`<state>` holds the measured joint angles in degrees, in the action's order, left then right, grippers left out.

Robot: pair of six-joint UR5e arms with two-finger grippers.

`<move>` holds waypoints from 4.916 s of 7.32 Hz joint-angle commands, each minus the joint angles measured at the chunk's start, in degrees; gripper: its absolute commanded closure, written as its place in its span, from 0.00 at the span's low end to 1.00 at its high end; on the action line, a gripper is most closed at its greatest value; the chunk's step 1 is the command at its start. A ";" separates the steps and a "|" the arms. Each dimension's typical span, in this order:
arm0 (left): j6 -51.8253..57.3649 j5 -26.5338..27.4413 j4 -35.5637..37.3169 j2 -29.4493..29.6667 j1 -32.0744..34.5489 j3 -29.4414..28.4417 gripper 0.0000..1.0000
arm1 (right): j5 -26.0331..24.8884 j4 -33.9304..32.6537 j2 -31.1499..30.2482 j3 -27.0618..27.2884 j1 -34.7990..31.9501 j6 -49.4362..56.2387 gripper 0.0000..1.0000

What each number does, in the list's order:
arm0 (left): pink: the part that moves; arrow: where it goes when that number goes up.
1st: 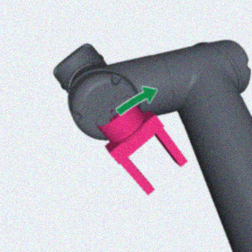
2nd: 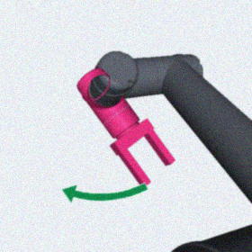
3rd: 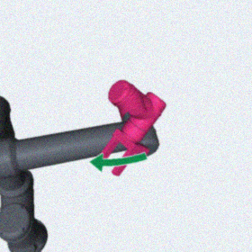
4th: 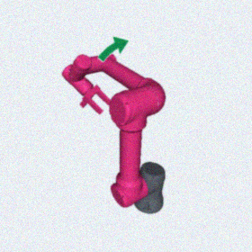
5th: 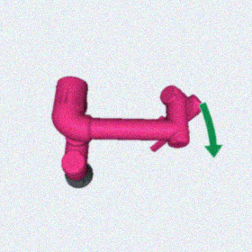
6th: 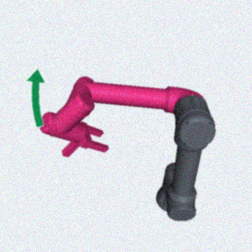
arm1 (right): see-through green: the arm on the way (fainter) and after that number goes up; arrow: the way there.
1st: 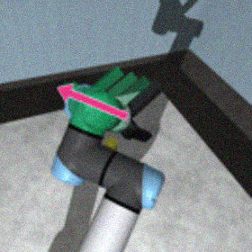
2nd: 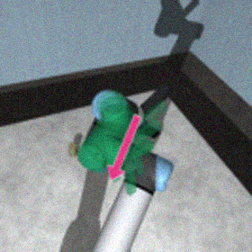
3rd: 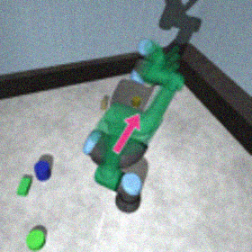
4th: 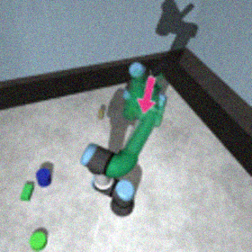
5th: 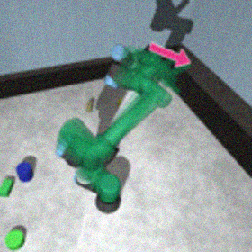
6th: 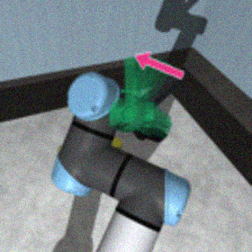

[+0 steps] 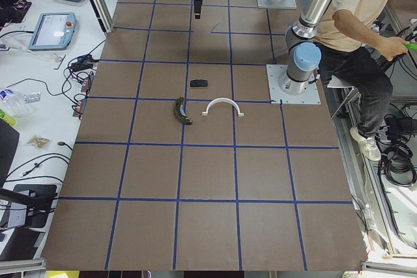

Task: Place bearing gear from tray to pile

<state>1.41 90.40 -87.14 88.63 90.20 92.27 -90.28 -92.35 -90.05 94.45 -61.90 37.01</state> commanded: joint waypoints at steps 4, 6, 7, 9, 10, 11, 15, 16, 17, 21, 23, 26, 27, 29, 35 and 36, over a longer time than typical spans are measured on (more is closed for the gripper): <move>0.00 -0.14 0.13 0.14 -0.02 0.01 0.00 | 0.02 -11.08 15.30 -4.96 14.68 32.38 0.00; 0.00 -0.23 0.13 -0.03 0.07 0.54 0.00 | -0.42 -12.76 23.91 -12.15 15.75 39.68 0.00; 0.00 -0.14 0.13 -0.03 0.07 0.54 0.00 | -0.42 -13.46 27.26 -14.54 16.80 42.41 0.00; 0.00 -0.14 0.13 -0.03 0.07 0.54 0.00 | -0.59 -15.99 31.23 -15.09 18.39 49.27 0.00; 0.00 -0.23 0.22 -0.03 0.07 0.54 0.00 | -0.69 -18.71 32.47 -14.48 18.39 51.73 0.00; 0.00 -0.14 0.13 -0.03 0.07 0.54 0.00 | -0.77 -21.00 34.57 -14.39 18.39 52.63 0.00; 0.00 -0.32 0.31 0.23 0.07 0.54 0.00 | -6.48 -22.86 37.40 -14.03 18.48 55.71 0.04; 0.00 -0.40 0.40 0.23 0.07 0.54 0.00 | -8.05 -24.52 38.01 -14.03 18.57 56.41 0.13; 0.00 -0.40 0.40 0.32 0.07 0.54 0.00 | -7.90 -24.71 38.80 -14.03 18.65 56.42 0.13; 0.00 -0.40 0.40 0.23 0.16 0.54 0.00 | -8.16 -24.63 40.13 -14.03 18.92 56.33 0.21; 0.00 -0.32 0.40 0.05 0.16 0.54 0.00 | -8.16 -24.54 40.30 -13.94 18.92 55.72 0.39; -0.09 -0.32 0.40 -0.03 0.16 0.54 0.00 | -8.16 -24.19 40.30 -13.51 18.92 55.54 0.74; -0.09 -0.32 0.40 -0.03 0.07 0.54 0.00 | -8.16 -24.10 40.22 -13.51 18.92 55.62 0.90; -0.09 -0.32 0.31 -0.03 0.16 0.54 0.00 | -9.99 -23.67 39.78 -13.77 18.92 55.62 1.00; -0.09 -0.23 0.31 -0.03 0.07 0.63 0.00 | -2.46 -13.32 30.04 -13.86 12.53 38.82 1.00; -0.09 -0.23 0.31 -0.03 0.07 0.54 0.00 | -0.53 -10.59 28.89 -13.86 7.98 30.92 1.00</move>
<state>1.32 90.15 -86.82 88.62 90.28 92.85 -93.13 -106.27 -59.35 80.56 -49.14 77.02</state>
